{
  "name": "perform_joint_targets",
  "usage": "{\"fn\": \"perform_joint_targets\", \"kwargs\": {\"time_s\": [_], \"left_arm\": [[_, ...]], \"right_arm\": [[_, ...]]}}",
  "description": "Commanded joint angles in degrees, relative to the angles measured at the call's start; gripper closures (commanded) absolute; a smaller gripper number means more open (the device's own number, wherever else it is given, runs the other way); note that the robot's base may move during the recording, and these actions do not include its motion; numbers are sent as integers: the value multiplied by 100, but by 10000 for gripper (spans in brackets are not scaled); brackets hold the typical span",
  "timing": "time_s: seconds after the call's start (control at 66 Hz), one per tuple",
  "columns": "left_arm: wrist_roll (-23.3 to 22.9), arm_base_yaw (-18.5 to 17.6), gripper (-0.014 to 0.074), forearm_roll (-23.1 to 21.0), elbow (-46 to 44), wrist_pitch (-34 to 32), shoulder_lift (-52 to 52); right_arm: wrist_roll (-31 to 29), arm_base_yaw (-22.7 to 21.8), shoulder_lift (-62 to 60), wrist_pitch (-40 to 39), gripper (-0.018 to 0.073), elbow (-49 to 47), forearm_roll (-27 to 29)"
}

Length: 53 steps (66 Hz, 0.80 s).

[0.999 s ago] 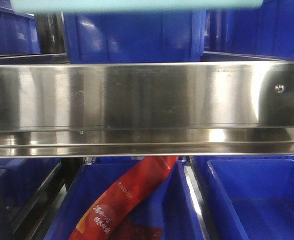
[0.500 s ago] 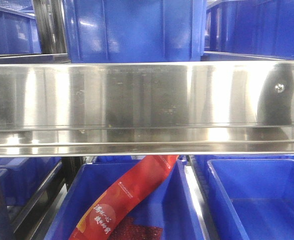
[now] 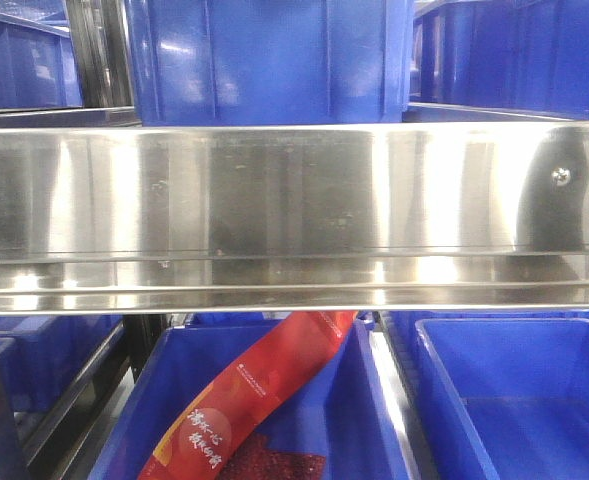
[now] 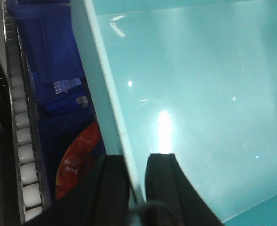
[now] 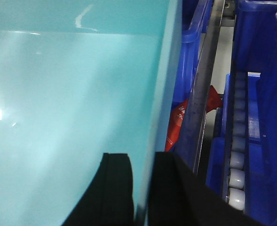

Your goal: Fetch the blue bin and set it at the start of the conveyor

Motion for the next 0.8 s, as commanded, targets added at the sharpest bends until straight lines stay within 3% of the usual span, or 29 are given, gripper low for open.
{"fn": "perform_joint_targets", "kwargs": {"time_s": [0.0,0.787], "left_arm": [[129,36,707,517,-21,-72,-86],[129,36,707,517,-21,-72,-86]], "right_arm": [[-113,-48,-92,-174,711,-30,-295],[-113,-48,-92,-185,711,-30,-295]]}}
